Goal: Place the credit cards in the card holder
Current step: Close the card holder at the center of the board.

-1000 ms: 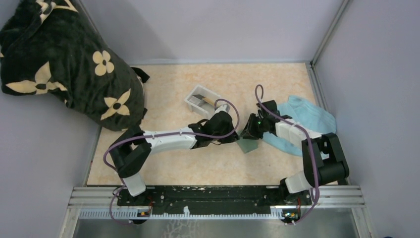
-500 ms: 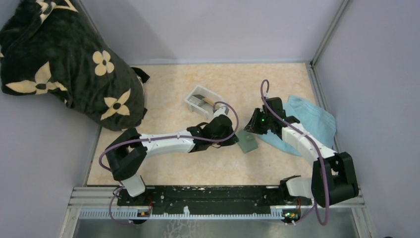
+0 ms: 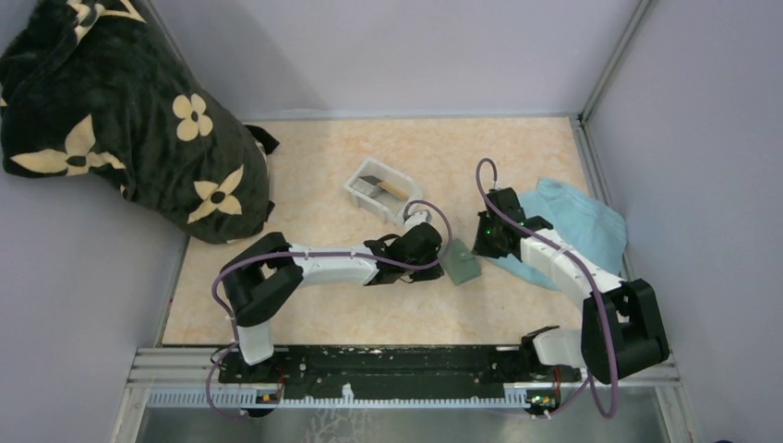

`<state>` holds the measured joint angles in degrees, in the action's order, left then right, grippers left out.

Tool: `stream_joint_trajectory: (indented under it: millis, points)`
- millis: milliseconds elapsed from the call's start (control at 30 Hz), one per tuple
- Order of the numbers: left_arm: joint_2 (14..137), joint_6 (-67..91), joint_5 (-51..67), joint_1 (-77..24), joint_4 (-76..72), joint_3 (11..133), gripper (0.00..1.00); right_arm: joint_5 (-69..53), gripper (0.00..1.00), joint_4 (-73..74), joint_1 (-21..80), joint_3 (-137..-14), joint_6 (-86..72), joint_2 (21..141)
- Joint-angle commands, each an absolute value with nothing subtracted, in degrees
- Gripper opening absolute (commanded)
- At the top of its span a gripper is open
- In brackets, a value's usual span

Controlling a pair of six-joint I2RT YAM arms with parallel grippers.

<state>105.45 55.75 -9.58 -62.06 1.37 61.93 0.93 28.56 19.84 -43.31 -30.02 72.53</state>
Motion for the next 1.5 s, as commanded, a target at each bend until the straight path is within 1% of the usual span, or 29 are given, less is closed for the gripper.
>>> stream_joint_trajectory:
  millis: [0, 33, 100, 233, 633, 800, 933, 1167, 1333, 1467]
  points:
    - [107.13, 54.95, -10.11, -62.23, 2.07, 65.26, 0.1, 3.42, 0.2, 27.02, 20.39, -44.5, -29.94, 74.27]
    - [107.39, 54.93, -10.35, -62.23, 2.38, 65.63, 0.1, 3.15, 0.24, 26.56, 20.39, -44.4, -30.1, 74.67]
    - [107.52, 54.72, -10.6, -62.16, 2.47, 66.1, 0.1, 2.13, 0.3, 25.49, 20.31, -44.15, -30.41, 75.57]
    - [106.84, 53.86, -11.74, -62.13, 2.98, 66.7, 0.1, -0.02, 0.34, 22.67, 19.21, -43.07, -31.62, 75.39]
    - [107.68, 52.74, -13.36, -61.05, 2.97, 67.56, 0.1, -7.72, 0.36, 14.97, 15.1, -39.13, -33.63, 78.01]
    - [109.26, 51.85, -13.23, -60.56, 3.15, 69.83, 0.11, -10.94, 0.39, 12.19, 13.84, -37.0, -34.37, 79.02]
    - [111.49, 51.35, -11.67, -60.17, 5.25, 72.14, 0.11, -12.33, 0.4, 11.25, 13.21, -35.47, -34.73, 79.41]
    - [111.82, 52.12, -10.97, -60.03, 6.75, 70.5, 0.11, -13.18, 0.4, 9.91, 11.87, -33.45, -35.1, 76.82]
    - [114.44, 54.01, -9.59, -59.11, 12.37, 71.03, 0.1, -13.13, 0.41, 9.7, 11.51, -33.59, -35.6, 72.82]
    - [114.79, 55.62, -8.95, -58.29, 13.71, 69.16, 0.1, -12.5, 0.41, 11.23, 11.46, -34.19, -35.29, 70.21]
